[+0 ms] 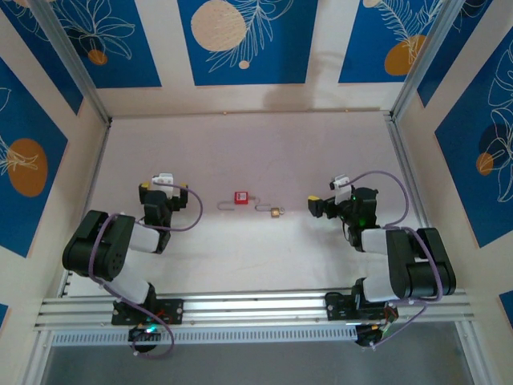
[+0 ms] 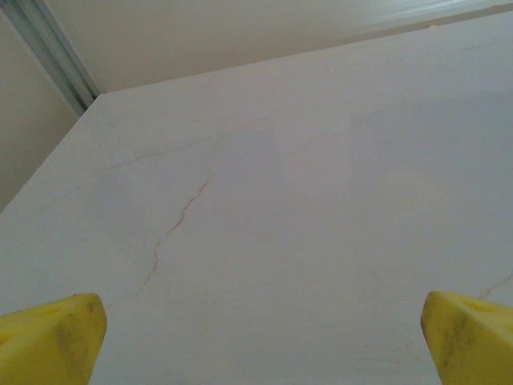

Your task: Unlock with the key

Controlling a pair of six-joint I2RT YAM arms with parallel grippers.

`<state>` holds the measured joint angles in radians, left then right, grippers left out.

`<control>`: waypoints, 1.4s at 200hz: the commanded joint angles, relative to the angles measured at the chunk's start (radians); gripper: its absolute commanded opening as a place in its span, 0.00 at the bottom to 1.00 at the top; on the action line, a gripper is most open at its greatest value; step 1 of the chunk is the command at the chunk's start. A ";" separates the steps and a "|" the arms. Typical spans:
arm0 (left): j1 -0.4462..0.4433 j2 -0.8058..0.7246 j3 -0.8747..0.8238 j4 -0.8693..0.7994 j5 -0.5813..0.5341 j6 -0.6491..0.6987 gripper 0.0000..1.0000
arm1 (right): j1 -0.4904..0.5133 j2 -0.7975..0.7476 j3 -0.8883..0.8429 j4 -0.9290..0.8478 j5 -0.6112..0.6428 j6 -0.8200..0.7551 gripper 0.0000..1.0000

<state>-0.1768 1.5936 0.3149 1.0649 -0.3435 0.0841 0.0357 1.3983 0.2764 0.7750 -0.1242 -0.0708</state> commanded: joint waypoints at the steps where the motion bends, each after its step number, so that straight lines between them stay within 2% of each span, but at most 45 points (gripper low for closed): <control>1: 0.012 -0.014 0.009 0.004 0.002 -0.011 1.00 | -0.006 0.015 0.001 0.185 -0.010 0.042 0.99; 32: 0.011 -0.014 0.009 0.005 0.002 -0.011 1.00 | -0.032 0.058 0.023 0.179 -0.029 0.065 0.99; 46: 0.012 -0.014 0.009 0.005 0.003 -0.010 1.00 | -0.053 0.139 0.030 0.273 -0.052 0.106 0.99; 59: 0.012 -0.013 0.009 0.005 0.003 -0.010 1.00 | -0.068 0.104 0.090 0.091 -0.050 0.103 0.99; 77: 0.013 -0.014 0.009 0.004 0.003 -0.010 1.00 | -0.106 0.125 0.119 0.073 -0.054 0.157 0.99; 100: 0.012 -0.014 0.009 0.004 0.002 -0.010 1.00 | -0.070 0.126 0.136 0.038 0.076 0.161 0.99; 134: 0.011 -0.014 0.009 0.004 0.004 -0.010 1.00 | -0.063 0.128 0.148 0.022 0.118 0.169 0.99; 280: 0.012 -0.014 0.009 0.004 0.004 -0.010 1.00 | -0.053 0.125 0.142 0.027 0.133 0.164 0.99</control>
<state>-0.1768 1.5936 0.3149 1.0641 -0.3435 0.0841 -0.0235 1.5261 0.4042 0.7982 -0.0059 0.0856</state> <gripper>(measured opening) 0.998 0.991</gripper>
